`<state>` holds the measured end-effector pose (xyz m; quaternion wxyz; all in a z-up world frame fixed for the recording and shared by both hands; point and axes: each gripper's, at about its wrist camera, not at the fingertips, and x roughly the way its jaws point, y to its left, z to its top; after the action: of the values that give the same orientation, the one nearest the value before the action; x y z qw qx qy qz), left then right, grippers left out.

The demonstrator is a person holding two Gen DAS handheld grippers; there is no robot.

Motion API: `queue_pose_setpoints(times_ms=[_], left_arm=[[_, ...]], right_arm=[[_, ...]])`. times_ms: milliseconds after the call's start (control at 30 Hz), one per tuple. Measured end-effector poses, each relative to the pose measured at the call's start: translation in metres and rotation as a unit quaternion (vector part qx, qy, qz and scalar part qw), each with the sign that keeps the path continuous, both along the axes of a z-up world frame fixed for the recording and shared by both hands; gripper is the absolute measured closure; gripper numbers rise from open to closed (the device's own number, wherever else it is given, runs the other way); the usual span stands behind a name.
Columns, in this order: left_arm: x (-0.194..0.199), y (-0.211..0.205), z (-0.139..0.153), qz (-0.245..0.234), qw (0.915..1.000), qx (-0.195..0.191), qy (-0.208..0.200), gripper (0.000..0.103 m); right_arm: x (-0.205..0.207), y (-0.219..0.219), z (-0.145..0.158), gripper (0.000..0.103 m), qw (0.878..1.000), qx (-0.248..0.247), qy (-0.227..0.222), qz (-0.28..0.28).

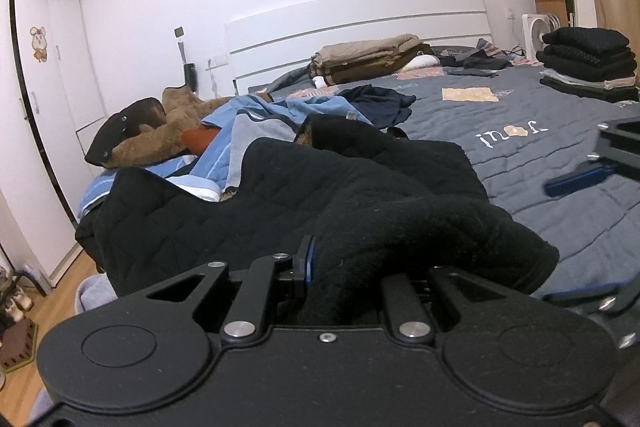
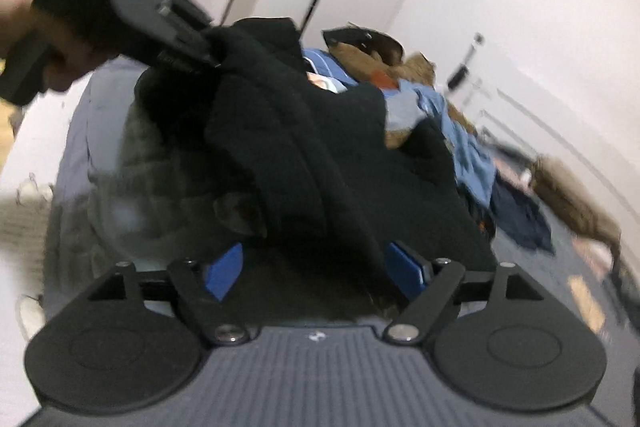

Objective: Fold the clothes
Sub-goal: 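Lift the black jacket off the pile with both grippers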

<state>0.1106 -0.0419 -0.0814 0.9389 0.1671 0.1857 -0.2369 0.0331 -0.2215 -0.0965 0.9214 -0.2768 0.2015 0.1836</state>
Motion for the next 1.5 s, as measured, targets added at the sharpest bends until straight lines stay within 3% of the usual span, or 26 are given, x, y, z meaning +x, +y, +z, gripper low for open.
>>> queue_pose_setpoints(times_ms=[67, 300, 533, 567, 600, 633, 667, 767, 967, 1200, 1367, 1500], left_arm=[[0.002, 0.001, 0.001, -0.002, 1.0000, -0.002, 0.002, 0.091], [0.007, 0.007, 0.003, -0.004, 0.9999, -0.013, 0.010, 0.091], [0.009, 0.007, 0.003, -0.005, 0.9997, -0.016, 0.015, 0.091], [0.008, 0.006, 0.002, -0.006, 0.9997, -0.016, 0.016, 0.091], [0.008, 0.006, 0.002, -0.006, 0.9998, -0.014, 0.016, 0.091], [0.008, 0.005, 0.002, -0.006, 0.9998, -0.013, 0.016, 0.091], [0.008, 0.005, 0.002, -0.006, 0.9998, -0.013, 0.016, 0.091], [0.008, 0.006, 0.002, -0.006, 0.9998, -0.013, 0.016, 0.091], [0.005, 0.006, 0.007, -0.010, 0.9998, -0.016, 0.011, 0.091], [-0.013, 0.001, 0.029, -0.023, 0.9991, -0.033, -0.009, 0.091], [-0.029, -0.006, 0.055, -0.034, 0.9979, -0.048, -0.026, 0.091], [-0.046, -0.015, 0.080, -0.070, 0.9961, -0.030, -0.044, 0.091]], right_arm=[[0.007, 0.007, -0.007, 0.016, 0.999, -0.029, -0.030, 0.008], [0.040, 0.010, -0.034, 0.010, 0.990, -0.116, -0.058, 0.054], [0.057, 0.021, -0.053, 0.011, 0.981, -0.162, -0.051, 0.090], [0.060, 0.024, -0.055, 0.017, 0.981, -0.165, -0.052, 0.093], [0.062, 0.026, -0.055, 0.033, 0.982, -0.160, -0.048, 0.093], [0.066, 0.027, -0.052, 0.048, 0.985, -0.144, -0.041, 0.088], [0.070, 0.026, -0.048, 0.073, 0.989, -0.122, -0.033, 0.079], [0.077, 0.017, -0.034, 0.084, 0.997, -0.050, -0.012, 0.052], [0.069, -0.006, -0.002, 0.088, 0.998, 0.068, -0.017, -0.009], [0.047, -0.047, 0.039, 0.091, 0.977, 0.201, -0.039, -0.064], [0.021, -0.063, 0.072, 0.092, 0.968, 0.236, -0.049, -0.069], [0.012, -0.079, 0.110, 0.092, 0.965, 0.244, -0.056, -0.077]])
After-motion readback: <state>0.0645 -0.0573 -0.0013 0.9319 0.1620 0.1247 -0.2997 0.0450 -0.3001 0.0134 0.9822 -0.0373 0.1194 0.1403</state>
